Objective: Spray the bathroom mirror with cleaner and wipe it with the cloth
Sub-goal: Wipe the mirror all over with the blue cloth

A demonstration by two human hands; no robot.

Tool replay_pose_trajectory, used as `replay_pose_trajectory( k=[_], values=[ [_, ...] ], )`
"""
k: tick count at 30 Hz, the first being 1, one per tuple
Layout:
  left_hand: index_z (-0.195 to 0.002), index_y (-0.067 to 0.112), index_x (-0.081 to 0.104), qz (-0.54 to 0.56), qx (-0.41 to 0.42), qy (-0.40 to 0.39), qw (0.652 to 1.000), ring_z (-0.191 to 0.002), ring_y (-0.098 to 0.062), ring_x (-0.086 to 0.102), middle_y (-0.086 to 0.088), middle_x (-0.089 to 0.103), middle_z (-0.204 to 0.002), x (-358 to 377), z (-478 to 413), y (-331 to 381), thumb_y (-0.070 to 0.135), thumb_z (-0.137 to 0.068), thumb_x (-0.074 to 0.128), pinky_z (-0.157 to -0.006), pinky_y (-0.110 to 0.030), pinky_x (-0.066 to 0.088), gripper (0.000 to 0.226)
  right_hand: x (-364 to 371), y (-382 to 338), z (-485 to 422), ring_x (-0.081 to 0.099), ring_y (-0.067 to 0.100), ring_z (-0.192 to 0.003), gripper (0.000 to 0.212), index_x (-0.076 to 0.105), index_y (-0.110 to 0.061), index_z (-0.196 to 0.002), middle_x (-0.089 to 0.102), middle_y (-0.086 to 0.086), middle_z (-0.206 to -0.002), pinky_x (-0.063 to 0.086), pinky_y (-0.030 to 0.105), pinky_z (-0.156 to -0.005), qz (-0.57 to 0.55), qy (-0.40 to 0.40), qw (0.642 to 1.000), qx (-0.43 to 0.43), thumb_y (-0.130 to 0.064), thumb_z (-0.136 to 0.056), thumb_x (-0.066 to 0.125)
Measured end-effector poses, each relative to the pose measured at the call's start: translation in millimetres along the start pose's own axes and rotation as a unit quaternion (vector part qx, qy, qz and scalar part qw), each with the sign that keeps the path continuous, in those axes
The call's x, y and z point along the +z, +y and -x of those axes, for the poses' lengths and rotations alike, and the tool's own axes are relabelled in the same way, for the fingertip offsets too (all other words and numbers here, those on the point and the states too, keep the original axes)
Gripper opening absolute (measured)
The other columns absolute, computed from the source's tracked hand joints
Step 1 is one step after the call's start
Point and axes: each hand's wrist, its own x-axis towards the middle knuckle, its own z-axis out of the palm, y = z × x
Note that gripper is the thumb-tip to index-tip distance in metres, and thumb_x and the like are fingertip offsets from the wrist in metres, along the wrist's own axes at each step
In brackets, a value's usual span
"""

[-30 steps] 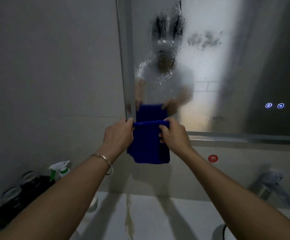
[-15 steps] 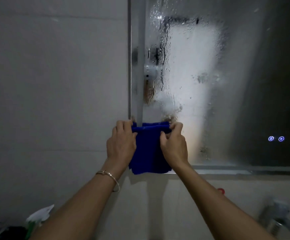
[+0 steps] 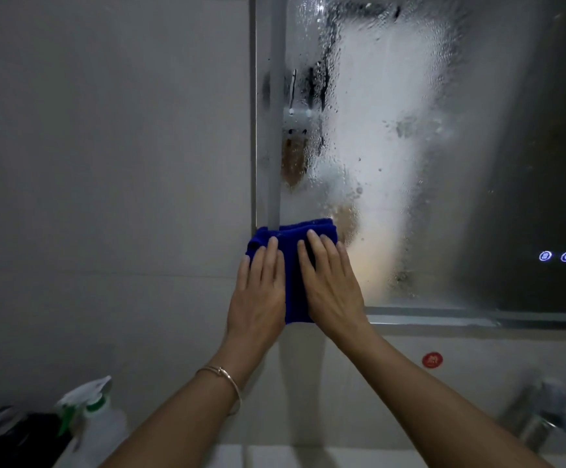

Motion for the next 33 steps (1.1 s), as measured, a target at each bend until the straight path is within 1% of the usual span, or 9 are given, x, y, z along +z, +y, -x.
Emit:
replay_pose_trajectory(
  k=[2, 5, 8, 11, 16, 21, 27, 30, 33],
  values=[
    [-0.143, -0.004, 0.019, -0.019, 0.012, -0.020, 1.000, -0.139, -0.037, 0.024, -0.022, 0.017, -0.152, 8, 5, 1, 0.032, -0.074, 0.064, -0.112, -0.048, 0.022, 0.090, 2, 0, -2, 0.033, 0.037, -0.134, 0.084, 0.041, -0.001, -0.136, 0.041, 0.022, -0.143, 0.028, 0.049, -0.109, -0.006, 0.019, 1.000, -0.013, -0.022, -0.066, 0.082],
    [-0.148, 0.007, -0.003, 0.011, 0.027, -0.039, 0.999, -0.141, -0.040, 0.011, -0.020, 0.006, -0.154, 16, 5, -6, 0.045, -0.062, 0.078, -0.112, -0.052, 0.023, 0.124, 5, 4, 1, 0.028, 0.040, -0.138, 0.107, 0.030, -0.006, -0.143, 0.035, 0.025, -0.147, 0.019, 0.050, -0.109, -0.040, 0.006, 0.998, -0.039, -0.034, -0.057, 0.088],
    [-0.147, 0.014, -0.016, 0.008, 0.037, -0.056, 0.998, -0.142, -0.040, 0.002, -0.018, -0.003, -0.155, 27, 5, -13, 0.059, -0.055, 0.078, -0.111, -0.052, 0.016, 0.138, 12, 7, 6, 0.014, 0.036, -0.143, 0.096, 0.023, -0.009, -0.147, 0.024, 0.023, -0.152, 0.011, 0.052, -0.110, -0.044, -0.008, 0.998, -0.051, -0.036, -0.071, 0.077],
    [-0.146, 0.015, -0.019, 0.000, 0.043, -0.055, 0.998, -0.142, -0.038, -0.003, -0.016, -0.014, -0.154, 36, 6, -18, 0.064, -0.059, 0.073, -0.111, -0.052, 0.008, 0.136, 20, 12, 9, 0.007, 0.032, -0.143, 0.090, 0.018, -0.011, -0.149, 0.016, 0.019, -0.155, 0.008, 0.049, -0.114, -0.032, -0.021, 0.997, -0.061, -0.037, -0.079, 0.069],
    [-0.147, 0.014, -0.016, -0.013, 0.063, -0.064, 0.996, -0.142, -0.038, -0.003, -0.017, -0.013, -0.154, 44, 15, -24, 0.068, -0.068, 0.063, -0.112, -0.050, 0.008, 0.124, 31, 3, 16, -0.015, 0.026, -0.144, 0.109, 0.006, -0.013, -0.149, 0.002, 0.014, -0.155, -0.010, 0.042, -0.116, -0.043, -0.044, 0.997, -0.048, -0.055, -0.073, 0.071],
    [-0.146, 0.012, -0.019, -0.065, 0.069, -0.061, 0.994, -0.140, -0.039, -0.019, -0.020, -0.026, -0.151, 63, 34, -29, 0.050, -0.071, 0.072, -0.112, -0.049, 0.008, 0.124, 53, -15, 37, -0.018, 0.027, -0.144, 0.122, -0.005, -0.014, -0.151, 0.003, 0.015, -0.156, -0.005, 0.045, -0.116, -0.034, -0.034, 0.999, -0.025, -0.051, -0.069, 0.077],
    [-0.148, 0.014, -0.012, -0.037, 0.101, -0.026, 0.994, -0.141, -0.038, -0.016, -0.018, -0.021, -0.153, 82, 46, -35, 0.028, -0.069, 0.077, -0.110, -0.053, 0.015, 0.120, 74, -33, 58, -0.013, 0.028, -0.146, 0.096, -0.009, -0.016, -0.151, -0.022, 0.010, -0.157, -0.001, 0.045, -0.117, -0.066, 0.010, 0.998, 0.005, -0.051, -0.087, 0.053],
    [-0.149, 0.016, -0.007, -0.002, 0.128, -0.031, 0.991, -0.141, -0.036, -0.015, -0.016, -0.020, -0.154, 83, 49, -41, 0.039, -0.070, 0.072, -0.116, -0.053, 0.010, 0.114, 79, -40, 60, -0.014, 0.027, -0.145, 0.085, -0.010, -0.017, -0.151, -0.023, 0.009, -0.156, -0.006, 0.043, -0.117, -0.092, 0.007, 0.995, 0.028, -0.058, -0.090, 0.033],
    [-0.150, 0.015, 0.001, 0.069, 0.154, -0.048, 0.984, -0.143, -0.037, -0.009, -0.015, -0.014, -0.155, 75, 47, -45, 0.044, -0.069, 0.062, -0.116, -0.052, 0.009, 0.105, 79, -40, 60, -0.015, 0.025, -0.145, 0.073, -0.011, -0.019, -0.150, -0.025, 0.006, -0.156, -0.007, 0.042, -0.117, -0.124, 0.014, 0.992, 0.027, -0.052, -0.096, 0.024]
  ],
)
